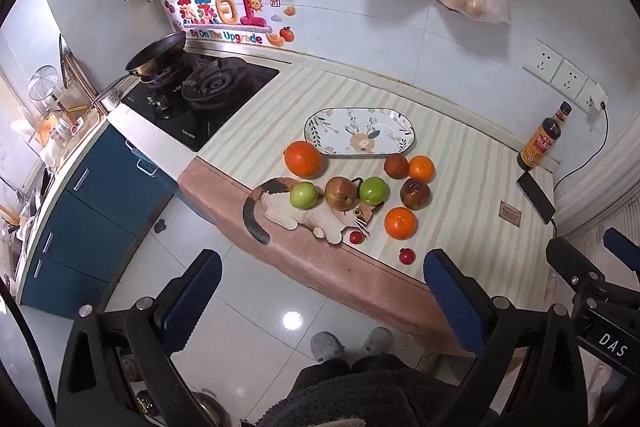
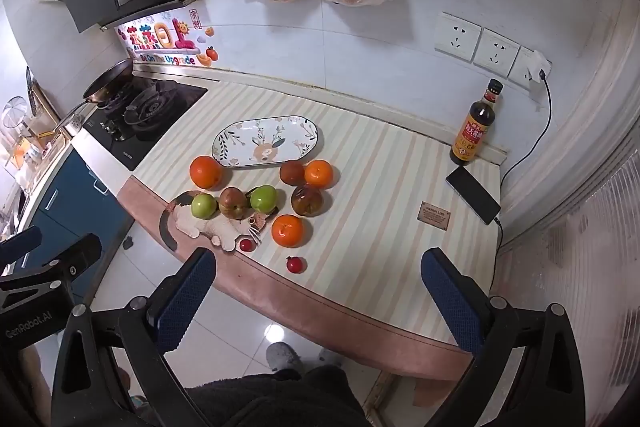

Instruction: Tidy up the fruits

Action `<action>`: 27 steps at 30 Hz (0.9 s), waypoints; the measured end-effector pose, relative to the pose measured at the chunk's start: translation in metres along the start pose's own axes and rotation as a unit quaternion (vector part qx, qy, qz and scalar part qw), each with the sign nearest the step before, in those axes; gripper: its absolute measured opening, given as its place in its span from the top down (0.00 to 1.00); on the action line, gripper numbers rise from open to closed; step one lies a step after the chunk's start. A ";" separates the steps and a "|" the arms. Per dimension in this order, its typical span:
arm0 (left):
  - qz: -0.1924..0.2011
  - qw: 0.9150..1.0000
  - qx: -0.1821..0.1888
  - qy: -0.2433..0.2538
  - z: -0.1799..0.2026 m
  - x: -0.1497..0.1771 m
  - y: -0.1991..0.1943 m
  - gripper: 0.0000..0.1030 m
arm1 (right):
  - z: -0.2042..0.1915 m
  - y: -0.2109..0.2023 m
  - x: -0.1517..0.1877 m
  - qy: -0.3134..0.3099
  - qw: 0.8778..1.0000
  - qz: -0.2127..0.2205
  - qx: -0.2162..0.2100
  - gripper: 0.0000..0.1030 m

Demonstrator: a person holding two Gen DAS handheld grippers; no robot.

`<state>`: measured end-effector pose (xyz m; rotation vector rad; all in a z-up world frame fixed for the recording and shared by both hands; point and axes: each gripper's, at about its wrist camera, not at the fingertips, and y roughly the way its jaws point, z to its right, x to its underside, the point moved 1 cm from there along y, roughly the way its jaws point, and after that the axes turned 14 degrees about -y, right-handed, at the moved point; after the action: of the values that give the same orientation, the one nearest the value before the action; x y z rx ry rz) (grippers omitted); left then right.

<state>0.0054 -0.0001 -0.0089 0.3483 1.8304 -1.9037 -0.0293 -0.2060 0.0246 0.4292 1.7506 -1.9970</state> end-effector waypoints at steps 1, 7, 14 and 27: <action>0.002 1.000 0.000 -0.001 0.000 0.000 0.000 0.00 | 0.001 0.000 0.000 0.002 1.000 0.002 -0.003 0.00; -0.001 1.000 0.001 0.000 0.000 0.000 0.000 0.00 | 0.002 0.002 -0.001 0.004 1.000 0.002 -0.004 0.00; -0.004 1.000 0.003 -0.001 -0.001 0.001 0.000 0.00 | 0.002 0.004 0.000 0.003 1.000 -0.003 -0.006 0.00; -0.009 1.000 0.004 -0.004 -0.005 0.006 0.003 0.00 | 0.000 0.007 0.000 0.003 1.000 -0.002 -0.004 0.00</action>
<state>0.0010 0.0038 -0.0153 0.3271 1.8256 -1.9226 -0.0259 -0.2065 0.0189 0.4291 1.7651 -1.9929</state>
